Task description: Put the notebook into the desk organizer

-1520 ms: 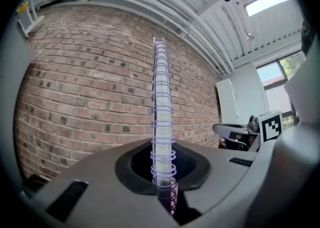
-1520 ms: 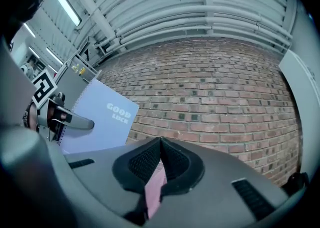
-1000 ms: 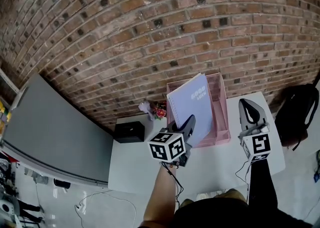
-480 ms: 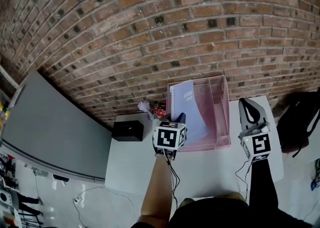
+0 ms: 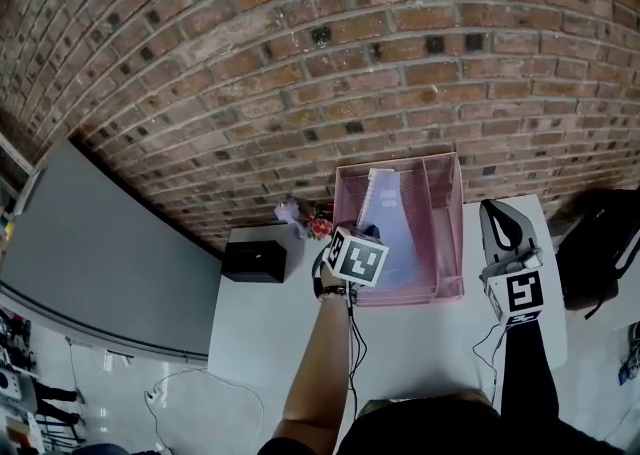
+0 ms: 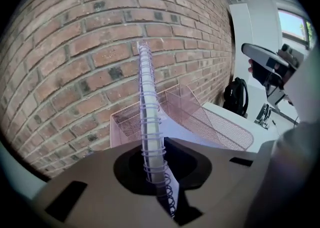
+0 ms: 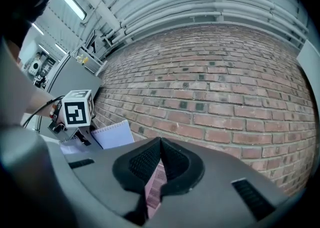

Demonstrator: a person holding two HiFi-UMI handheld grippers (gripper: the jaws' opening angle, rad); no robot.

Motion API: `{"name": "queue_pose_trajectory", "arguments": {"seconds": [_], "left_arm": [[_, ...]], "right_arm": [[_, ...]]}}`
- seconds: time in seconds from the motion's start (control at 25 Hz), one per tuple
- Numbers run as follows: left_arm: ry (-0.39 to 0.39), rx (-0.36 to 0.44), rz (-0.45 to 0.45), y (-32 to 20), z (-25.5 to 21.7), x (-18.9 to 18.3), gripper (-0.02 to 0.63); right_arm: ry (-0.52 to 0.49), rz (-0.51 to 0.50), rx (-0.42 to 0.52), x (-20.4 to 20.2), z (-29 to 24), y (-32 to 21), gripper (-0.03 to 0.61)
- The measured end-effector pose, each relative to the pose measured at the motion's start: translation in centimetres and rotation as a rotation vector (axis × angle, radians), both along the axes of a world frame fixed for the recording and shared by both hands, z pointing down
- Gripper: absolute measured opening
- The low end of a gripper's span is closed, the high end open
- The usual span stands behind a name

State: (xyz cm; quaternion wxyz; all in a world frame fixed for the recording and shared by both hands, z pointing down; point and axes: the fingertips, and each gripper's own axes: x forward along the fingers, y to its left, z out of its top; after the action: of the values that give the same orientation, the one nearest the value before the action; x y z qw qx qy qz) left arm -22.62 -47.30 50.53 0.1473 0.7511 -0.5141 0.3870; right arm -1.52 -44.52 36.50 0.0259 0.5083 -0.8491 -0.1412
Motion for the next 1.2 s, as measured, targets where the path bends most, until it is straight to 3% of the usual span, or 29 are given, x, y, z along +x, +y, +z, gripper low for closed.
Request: {"name": "queue_pose_trajectory", "arguments": {"seconds": [0.28,0.4,0.72,0.88,1.2], "left_arm": [[-0.071,-0.185,-0.012,-1.6,2.6,-1.0,0.082],[-0.075,-0.220,-0.033,-1.8,3.6,-1.7,0.109],[-0.185,-0.085,0.004,-2.5,2.9,-1.7,0.145],[-0.284,0.019,-0.022,-2.9,1.9,-3.0,0.280],[-0.295,0.059,-0.040,-1.8,1.2,-3.9,0.316]], "right_arm": [[0.008,-0.007,-0.013,-0.4,0.8,-0.6,0.021],[0.013,-0.002,-0.022,-0.3,1.2,-0.6,0.021],[0.017,0.008,-0.026,-0.4,1.1,-0.7,0.021],[0.017,-0.009,-0.019,-1.1,0.8,-0.4,0.021],[0.015,-0.020,-0.010,-1.9,0.5,0.4,0.021]]}}
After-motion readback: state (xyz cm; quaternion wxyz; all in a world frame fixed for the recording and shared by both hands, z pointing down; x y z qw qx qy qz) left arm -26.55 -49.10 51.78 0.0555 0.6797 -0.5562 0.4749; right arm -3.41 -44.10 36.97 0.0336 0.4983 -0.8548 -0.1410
